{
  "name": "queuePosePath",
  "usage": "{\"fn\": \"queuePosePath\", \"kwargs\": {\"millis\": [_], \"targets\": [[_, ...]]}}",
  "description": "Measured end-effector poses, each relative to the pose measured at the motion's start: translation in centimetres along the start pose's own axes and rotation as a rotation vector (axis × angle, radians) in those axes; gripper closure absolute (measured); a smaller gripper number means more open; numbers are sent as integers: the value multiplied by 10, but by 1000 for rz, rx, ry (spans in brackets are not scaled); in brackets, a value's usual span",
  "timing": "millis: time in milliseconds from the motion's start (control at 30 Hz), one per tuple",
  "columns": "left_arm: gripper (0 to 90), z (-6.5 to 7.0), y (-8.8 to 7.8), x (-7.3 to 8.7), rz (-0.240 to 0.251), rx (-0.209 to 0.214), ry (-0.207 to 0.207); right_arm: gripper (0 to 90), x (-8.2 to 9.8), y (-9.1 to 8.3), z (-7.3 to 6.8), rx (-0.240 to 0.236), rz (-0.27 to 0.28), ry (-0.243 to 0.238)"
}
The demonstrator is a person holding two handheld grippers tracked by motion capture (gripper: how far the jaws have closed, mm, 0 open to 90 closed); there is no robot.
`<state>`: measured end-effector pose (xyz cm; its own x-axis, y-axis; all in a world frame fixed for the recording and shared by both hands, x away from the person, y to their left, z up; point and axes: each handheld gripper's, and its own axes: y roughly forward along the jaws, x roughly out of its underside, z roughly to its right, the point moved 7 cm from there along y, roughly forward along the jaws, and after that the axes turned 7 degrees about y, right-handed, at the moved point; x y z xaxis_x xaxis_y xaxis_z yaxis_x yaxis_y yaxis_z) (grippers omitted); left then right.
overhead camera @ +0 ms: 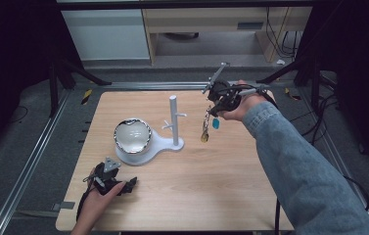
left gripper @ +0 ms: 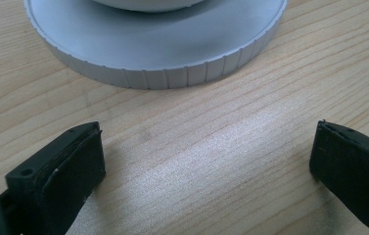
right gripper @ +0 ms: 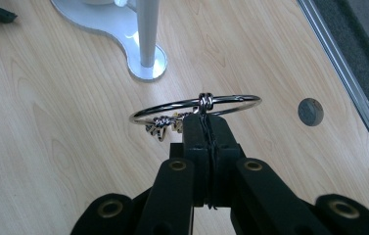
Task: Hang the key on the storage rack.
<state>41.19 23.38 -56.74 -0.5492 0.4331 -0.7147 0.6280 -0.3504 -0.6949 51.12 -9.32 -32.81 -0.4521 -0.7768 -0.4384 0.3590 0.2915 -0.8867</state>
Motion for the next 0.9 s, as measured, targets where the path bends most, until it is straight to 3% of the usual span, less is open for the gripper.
{"fn": "queuePosePath", "kwargs": {"millis": [900], "targets": [[0, 0, 0, 0, 0, 0, 1, 890, -31, -8, -19, -23, 34, -44]]}}
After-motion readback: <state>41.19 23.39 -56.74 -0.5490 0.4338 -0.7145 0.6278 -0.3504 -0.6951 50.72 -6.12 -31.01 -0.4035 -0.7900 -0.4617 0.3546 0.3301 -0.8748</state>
